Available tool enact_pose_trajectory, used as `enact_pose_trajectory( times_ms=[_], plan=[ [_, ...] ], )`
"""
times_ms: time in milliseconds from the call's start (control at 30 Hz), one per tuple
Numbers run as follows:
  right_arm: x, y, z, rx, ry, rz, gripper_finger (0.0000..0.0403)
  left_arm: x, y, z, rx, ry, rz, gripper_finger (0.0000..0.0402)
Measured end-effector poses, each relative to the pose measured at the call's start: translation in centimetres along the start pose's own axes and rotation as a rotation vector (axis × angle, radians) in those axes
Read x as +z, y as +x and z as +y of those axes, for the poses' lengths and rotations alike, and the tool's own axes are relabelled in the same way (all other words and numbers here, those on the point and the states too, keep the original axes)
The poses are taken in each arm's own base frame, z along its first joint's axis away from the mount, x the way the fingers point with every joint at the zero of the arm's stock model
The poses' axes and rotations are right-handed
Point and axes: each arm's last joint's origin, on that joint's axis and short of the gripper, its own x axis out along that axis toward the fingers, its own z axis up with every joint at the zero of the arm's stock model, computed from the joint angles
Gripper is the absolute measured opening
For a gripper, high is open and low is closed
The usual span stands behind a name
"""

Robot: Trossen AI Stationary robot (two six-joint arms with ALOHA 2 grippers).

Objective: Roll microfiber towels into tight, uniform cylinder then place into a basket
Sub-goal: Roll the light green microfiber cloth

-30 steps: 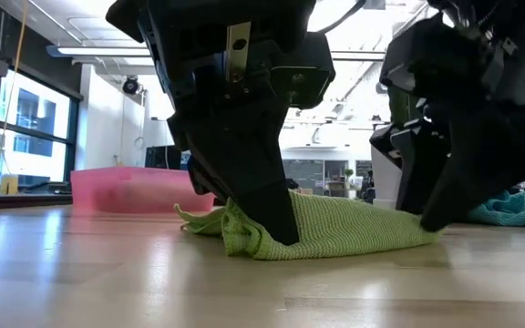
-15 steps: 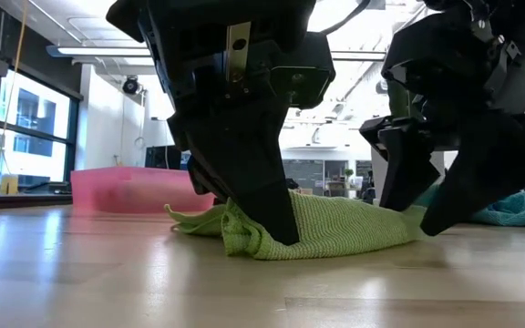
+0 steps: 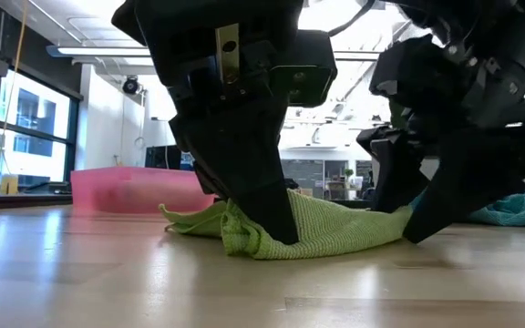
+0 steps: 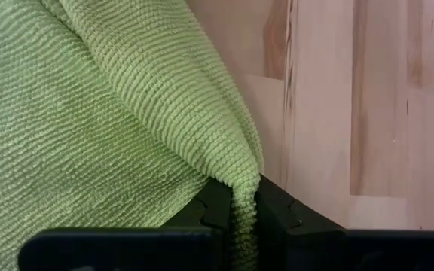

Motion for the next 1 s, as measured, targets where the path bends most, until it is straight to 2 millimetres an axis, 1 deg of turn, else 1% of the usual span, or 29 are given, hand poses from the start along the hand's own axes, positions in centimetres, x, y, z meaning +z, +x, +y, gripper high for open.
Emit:
enact_pose_trajectory(
  times_ms=[167,333,400,500,567,700,900,1000],
  plan=[
    [-0.6,1.0,0.1,-0.004,0.023,0.034,0.0113,0.0,0.0,0.0,0.005,0.002,-0.002,0.0021],
    [-0.5,0.9,0.2,0.026,0.081,0.036,0.0033,0.1,-0.2,-0.1,0.001,-0.008,-0.005,0.0021],
    [-0.5,0.9,0.3,0.072,0.11,0.041,0.0012,0.0,-0.4,-0.1,-0.012,-0.018,0.007,0.0022],
    [-0.5,0.8,0.2,0.164,0.186,0.052,0.0014,-0.1,-1.2,-0.2,-0.002,-0.02,0.028,0.0022],
    [-0.4,0.9,0.0,0.228,0.24,0.063,0.0016,-0.1,-2.0,-0.1,0.024,-0.02,0.039,0.0022],
    [-0.2,0.9,-0.5,0.336,0.345,0.065,0.0005,-0.1,-3.7,-0.3,0.079,0.001,0.029,0.0022],
    [0.0,1.0,-1.9,0.441,0.542,0.091,0.0006,-0.1,-4.9,-1.1,0.065,0.027,0.012,0.0022],
    [0.1,1.1,-2.3,0.469,0.584,0.088,0.0005,-0.4,-4.9,-1.6,0.065,0.064,0.011,0.0022]
  ],
)
